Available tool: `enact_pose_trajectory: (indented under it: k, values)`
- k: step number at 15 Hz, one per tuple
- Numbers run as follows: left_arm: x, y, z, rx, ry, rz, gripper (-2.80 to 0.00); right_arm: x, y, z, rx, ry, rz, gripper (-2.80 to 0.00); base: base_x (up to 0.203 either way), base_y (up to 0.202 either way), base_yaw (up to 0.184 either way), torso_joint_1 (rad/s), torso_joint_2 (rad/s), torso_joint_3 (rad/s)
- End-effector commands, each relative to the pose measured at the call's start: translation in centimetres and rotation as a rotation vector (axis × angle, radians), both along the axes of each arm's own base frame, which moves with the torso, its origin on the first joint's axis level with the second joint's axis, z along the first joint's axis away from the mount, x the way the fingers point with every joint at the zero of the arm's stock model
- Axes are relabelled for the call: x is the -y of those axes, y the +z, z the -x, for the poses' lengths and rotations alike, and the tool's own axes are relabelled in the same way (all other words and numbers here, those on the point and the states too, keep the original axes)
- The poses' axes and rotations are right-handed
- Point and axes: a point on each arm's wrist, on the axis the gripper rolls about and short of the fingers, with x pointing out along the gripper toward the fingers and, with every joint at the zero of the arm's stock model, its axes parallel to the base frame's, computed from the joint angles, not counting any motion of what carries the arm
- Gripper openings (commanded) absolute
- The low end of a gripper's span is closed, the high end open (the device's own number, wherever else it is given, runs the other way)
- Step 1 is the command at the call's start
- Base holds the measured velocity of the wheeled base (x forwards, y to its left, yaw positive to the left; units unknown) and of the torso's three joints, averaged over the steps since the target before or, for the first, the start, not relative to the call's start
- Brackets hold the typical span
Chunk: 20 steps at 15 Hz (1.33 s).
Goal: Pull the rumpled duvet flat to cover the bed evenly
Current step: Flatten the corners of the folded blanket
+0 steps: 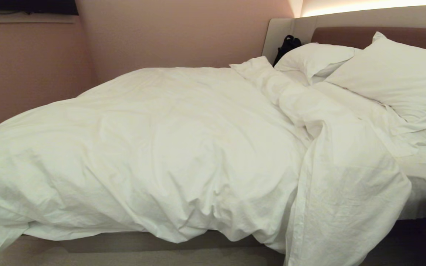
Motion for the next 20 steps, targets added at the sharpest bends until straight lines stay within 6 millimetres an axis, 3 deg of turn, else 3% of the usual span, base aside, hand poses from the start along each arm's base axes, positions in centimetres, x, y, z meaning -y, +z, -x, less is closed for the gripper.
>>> enact_pose_trajectory:
  k: [1,4,7,15,20]
  values:
    - [0.0,0.0,0.0,0.0,0.001,0.0,-2.8,-2.5,2.7,-0.4,-0.143,-0.263,-0.086,-2.8,0.0,0.0,0.0,0.0,0.0,0.0]
    - [0.0,0.0,0.0,0.0,0.001,0.0,-2.8,-5.9,3.5,-1.6,-0.199,-0.324,-0.021,-2.8,0.0,0.0,0.0,0.0,0.0,0.0]
    - [0.0,0.0,0.0,0.001,0.002,0.0,-2.8,-7.1,2.4,-2.9,-0.272,-0.425,0.043,-2.8,0.0,0.0,0.0,0.0,0.0,0.0]
    - [0.0,0.0,0.0,0.001,0.002,0.0,-2.8,-6.9,1.9,-2.9,-0.306,-0.438,0.014,-2.8,0.0,0.0,0.0,0.0,0.0,0.0]
    - [0.0,0.0,0.0,0.002,0.001,0.0,-2.8,-4.9,0.2,-2.7,-0.351,-0.489,-0.05,-2.8,0.0,0.0,0.0,0.0,0.0,0.0]
